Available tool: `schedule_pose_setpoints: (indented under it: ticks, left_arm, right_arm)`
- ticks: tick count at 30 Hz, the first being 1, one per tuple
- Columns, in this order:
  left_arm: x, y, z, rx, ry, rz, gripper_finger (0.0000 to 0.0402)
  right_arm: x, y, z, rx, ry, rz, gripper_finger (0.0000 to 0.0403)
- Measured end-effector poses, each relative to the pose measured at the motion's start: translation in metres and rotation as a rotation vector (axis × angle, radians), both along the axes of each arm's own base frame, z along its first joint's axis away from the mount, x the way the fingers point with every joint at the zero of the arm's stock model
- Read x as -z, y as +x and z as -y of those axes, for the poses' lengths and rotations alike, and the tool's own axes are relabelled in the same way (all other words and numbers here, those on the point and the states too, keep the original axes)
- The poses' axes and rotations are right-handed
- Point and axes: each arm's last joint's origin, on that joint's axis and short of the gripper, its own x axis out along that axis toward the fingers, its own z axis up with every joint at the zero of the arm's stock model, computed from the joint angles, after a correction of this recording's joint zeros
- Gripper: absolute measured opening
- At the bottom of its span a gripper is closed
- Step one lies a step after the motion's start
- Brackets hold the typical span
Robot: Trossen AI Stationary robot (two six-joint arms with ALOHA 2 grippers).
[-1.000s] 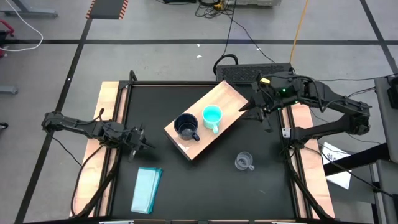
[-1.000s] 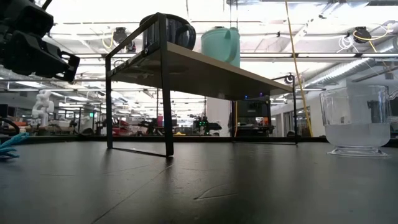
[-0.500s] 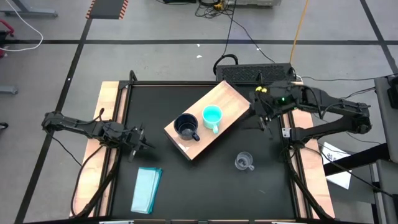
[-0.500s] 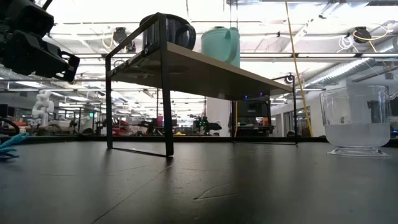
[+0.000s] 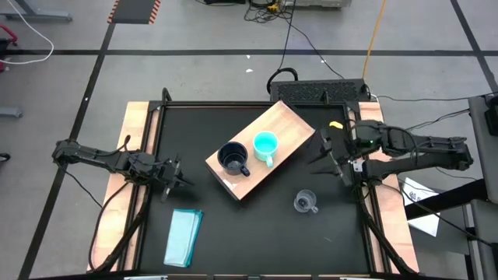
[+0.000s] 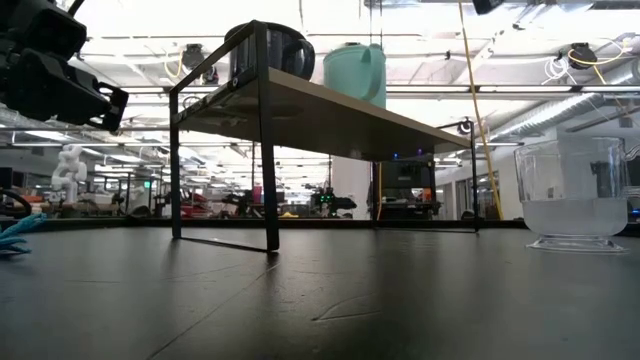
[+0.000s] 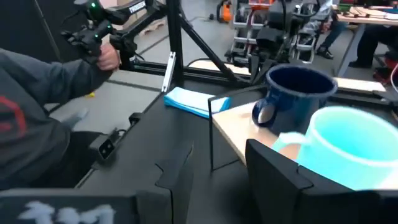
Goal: Stack small to large cups/mugs on shelf
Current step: Put the transparent cup on the shelf
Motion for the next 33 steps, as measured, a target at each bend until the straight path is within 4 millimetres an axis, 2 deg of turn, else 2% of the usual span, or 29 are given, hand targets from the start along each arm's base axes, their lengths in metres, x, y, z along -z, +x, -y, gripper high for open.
schedule_pose_setpoints:
  ticks: [5,10,16,25,33]
  left_arm:
    - [0.000,0.000,0.000,0.000,0.000,0.000,0.0026]
    - [0.000,0.000,0.000,0.000,0.000,0.000,0.0026]
    - [0.000,0.000,0.000,0.000,-0.001,0.000,0.0026]
    - [0.000,0.000,0.000,-0.001,-0.001,0.000,0.0026]
    - [0.000,0.000,0.000,0.000,-0.001,0.000,0.0026]
  right_arm:
    - [0.024,-0.008,0.000,0.005,0.019,-0.021,0.0139]
    - [0.037,-0.013,-0.001,0.010,0.039,-0.043,0.0139]
    - [0.045,-0.018,-0.002,-0.003,0.039,-0.057,0.0139]
    - [0.044,-0.021,-0.005,-0.027,0.039,-0.049,0.0139]
    - [0.057,-0.019,-0.016,-0.115,0.001,-0.172,0.0139]
